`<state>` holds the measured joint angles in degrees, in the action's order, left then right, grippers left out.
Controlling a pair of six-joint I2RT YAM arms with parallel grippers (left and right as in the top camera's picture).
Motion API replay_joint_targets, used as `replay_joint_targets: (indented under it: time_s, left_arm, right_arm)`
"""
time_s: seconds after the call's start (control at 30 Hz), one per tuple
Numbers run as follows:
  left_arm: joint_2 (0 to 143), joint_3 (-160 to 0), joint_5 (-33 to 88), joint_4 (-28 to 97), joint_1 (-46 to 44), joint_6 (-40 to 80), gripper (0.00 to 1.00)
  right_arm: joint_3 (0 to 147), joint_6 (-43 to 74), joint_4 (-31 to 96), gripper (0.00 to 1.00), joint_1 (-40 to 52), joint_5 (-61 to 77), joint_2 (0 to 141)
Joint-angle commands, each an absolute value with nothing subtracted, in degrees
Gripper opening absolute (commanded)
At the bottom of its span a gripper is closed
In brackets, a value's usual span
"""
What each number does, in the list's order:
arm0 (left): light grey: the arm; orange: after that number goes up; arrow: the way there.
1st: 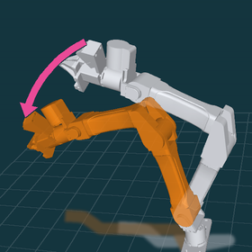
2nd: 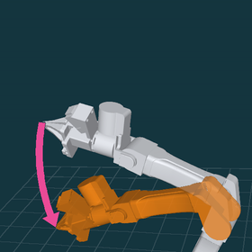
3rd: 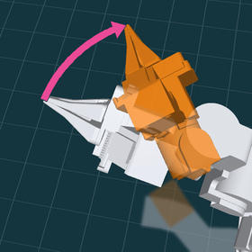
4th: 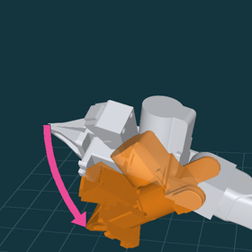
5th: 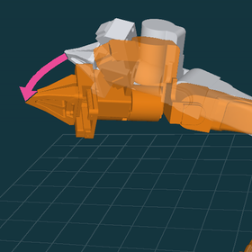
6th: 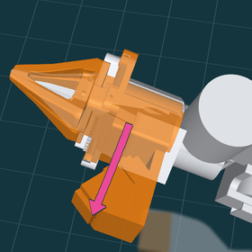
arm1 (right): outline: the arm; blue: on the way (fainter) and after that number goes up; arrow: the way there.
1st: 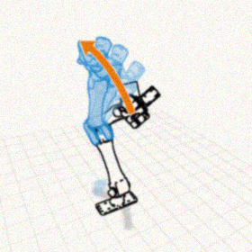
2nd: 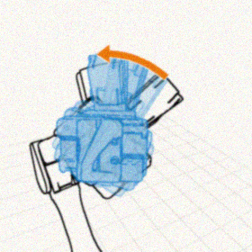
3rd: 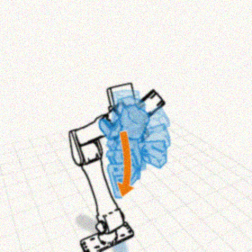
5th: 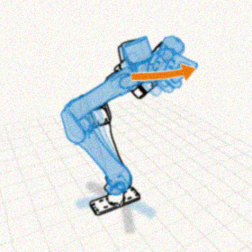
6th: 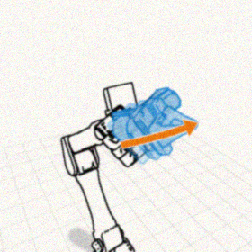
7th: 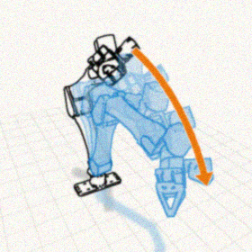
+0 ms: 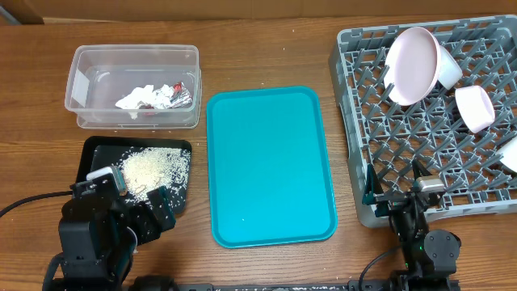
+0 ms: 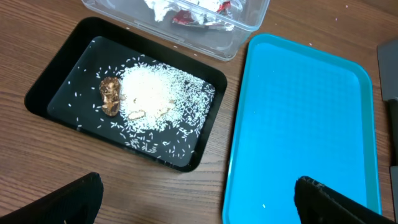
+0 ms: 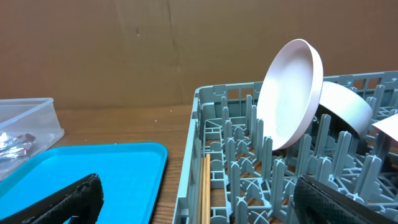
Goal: Sort waste into correct bins and load items into the dishwasher
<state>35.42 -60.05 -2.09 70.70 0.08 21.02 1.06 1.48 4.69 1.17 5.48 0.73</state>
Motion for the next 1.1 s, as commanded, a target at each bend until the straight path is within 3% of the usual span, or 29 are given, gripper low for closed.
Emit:
replay_joint_targets:
  time_s: [0.0, 0.4, 0.6, 0.83, 1.07]
  left_arm:
    - [35.24, -59.99, -1.65, 70.54, -0.03, 21.87, 1.0]
    - [32.77, -56.12, -4.89, 68.86, -0.03, 20.56, 1.0]
    - [23.22, -39.05, -4.73, 50.11, -0.03, 20.56, 1.0]
    - [6.28, -13.1, -1.63, 18.35, -0.03, 20.05, 1.0]
    - [0.23, -2.98, -1.63, -1.26, -0.03, 13.06, 1.0]
  right_arm:
    - [0.45, 1.76, 4.4, 1.0, 1.45, 4.69, 0.16]
    - [0.45, 1.76, 4.4, 1.0, 1.45, 4.69, 0.16]
    - [0.45, 1.76, 4.4, 1.0, 1.45, 4.69, 0.16]
    - [0.45, 1.76, 4.4, 1.0, 1.45, 4.69, 0.16]
    - [0.45, 1.76, 4.4, 1.0, 1.45, 4.69, 0.16]
